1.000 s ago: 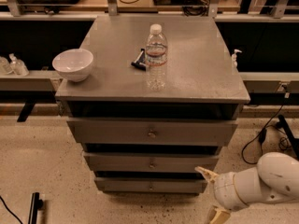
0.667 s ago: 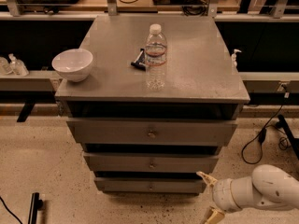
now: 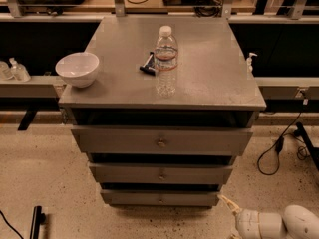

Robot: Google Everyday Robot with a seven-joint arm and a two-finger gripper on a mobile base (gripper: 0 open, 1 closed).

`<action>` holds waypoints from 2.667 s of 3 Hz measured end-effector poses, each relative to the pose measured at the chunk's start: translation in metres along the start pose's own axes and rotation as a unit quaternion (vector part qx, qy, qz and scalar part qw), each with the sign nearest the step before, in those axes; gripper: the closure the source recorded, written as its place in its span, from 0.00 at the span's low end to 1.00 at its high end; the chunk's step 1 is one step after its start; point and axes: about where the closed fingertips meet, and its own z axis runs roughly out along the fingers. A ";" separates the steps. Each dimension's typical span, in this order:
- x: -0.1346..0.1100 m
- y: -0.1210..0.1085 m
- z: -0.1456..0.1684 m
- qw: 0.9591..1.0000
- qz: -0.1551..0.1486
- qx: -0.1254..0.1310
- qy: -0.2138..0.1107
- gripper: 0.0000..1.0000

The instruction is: Open bottom drawer

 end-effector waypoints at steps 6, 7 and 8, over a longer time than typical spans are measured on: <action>0.049 0.004 0.130 0.996 -0.053 -0.073 0.002 0.00; 0.068 -0.003 0.147 0.996 -0.049 -0.074 0.031 0.00; 0.081 -0.017 0.159 0.995 -0.034 -0.079 0.055 0.00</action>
Offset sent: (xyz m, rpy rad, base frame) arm -0.0038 0.0103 -0.0691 0.2335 0.0217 0.0613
